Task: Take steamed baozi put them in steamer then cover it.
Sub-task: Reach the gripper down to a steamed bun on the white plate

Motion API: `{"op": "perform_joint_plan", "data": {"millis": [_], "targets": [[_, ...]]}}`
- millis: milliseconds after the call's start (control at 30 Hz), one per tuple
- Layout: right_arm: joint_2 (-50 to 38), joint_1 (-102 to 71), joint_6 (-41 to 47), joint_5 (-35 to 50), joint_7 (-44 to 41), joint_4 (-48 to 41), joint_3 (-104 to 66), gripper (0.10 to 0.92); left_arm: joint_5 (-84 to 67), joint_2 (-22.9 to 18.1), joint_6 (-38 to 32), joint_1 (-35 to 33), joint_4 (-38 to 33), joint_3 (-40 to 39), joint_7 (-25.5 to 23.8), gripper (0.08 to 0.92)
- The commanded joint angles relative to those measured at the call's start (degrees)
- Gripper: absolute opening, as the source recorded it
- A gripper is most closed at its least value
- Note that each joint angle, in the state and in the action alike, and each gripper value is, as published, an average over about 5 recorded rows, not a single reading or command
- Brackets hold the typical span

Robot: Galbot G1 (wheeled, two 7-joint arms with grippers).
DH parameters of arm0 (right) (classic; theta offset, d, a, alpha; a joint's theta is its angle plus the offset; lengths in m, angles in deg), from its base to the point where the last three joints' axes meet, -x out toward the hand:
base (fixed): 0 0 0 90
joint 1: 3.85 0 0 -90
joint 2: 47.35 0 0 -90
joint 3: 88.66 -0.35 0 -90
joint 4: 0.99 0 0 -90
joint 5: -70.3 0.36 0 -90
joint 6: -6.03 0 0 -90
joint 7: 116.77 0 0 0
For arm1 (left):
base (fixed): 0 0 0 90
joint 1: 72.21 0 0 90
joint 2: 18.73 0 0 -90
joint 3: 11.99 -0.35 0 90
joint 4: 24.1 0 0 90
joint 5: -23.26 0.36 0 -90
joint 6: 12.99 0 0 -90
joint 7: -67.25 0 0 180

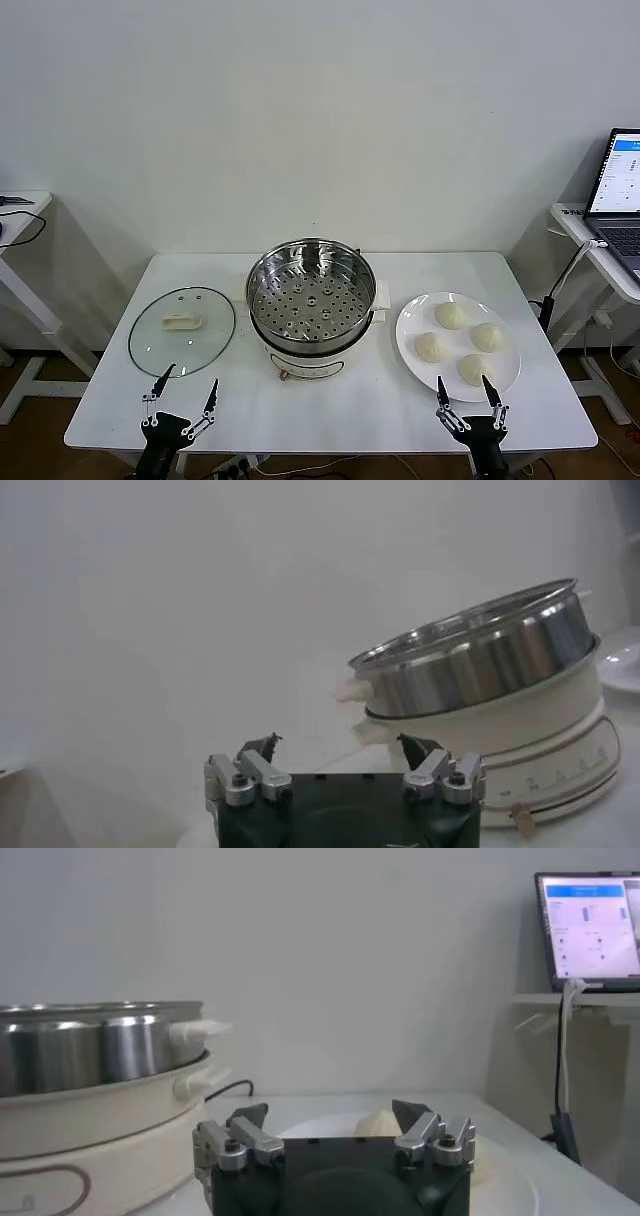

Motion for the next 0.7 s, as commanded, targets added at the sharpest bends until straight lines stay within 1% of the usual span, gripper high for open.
{"op": "perform_joint_plan", "data": {"millis": [33, 133, 267, 433, 500, 600, 700], "targets": [[-0.09, 2.36, 2.75, 0.52, 1.56, 0.37, -0.06, 0.823, -0.08, -0.04, -0.23, -0.35, -0.31, 0.02, -0.02, 0.823], [-1.26, 7.32, 5.9, 2.81, 2.57, 0.54, -0.08, 0.823, -0.05, -0.1, -0.37, -0.77, -0.94, 0.05, -0.04, 0.823], [-4.52, 19.37, 12.68, 5.51, 5.33, -1.24, 0.97, 0.823, -0.04, -0.41, -0.45, -1.35, -2.06, 0.07, -0.1, 0.823], [-10.97, 38.01, 19.27, 14.83, 8.36, -9.84, 6.44, 0.823, 0.18, -0.58, -0.42, -1.48, -2.68, -0.13, -0.23, 0.823], [-13.62, 44.43, 20.58, 18.71, 6.84, -14.43, 9.64, 0.823, 0.24, -0.66, -0.43, -1.59, -2.97, -0.02, -0.24, 0.823], [-17.25, 51.96, 20.8, 23.56, 0.88, -21.5, 14.43, 0.823, 0.42, -0.87, -0.57, -1.78, -3.25, 0.28, -0.27, 0.823], [-20.92, 58.83, 20.94, 25.51, -9.16, -28.92, 19.32, 0.823, 0.71, -1.1, -0.88, -1.99, -3.16, 0.42, -0.34, 0.823]]}}
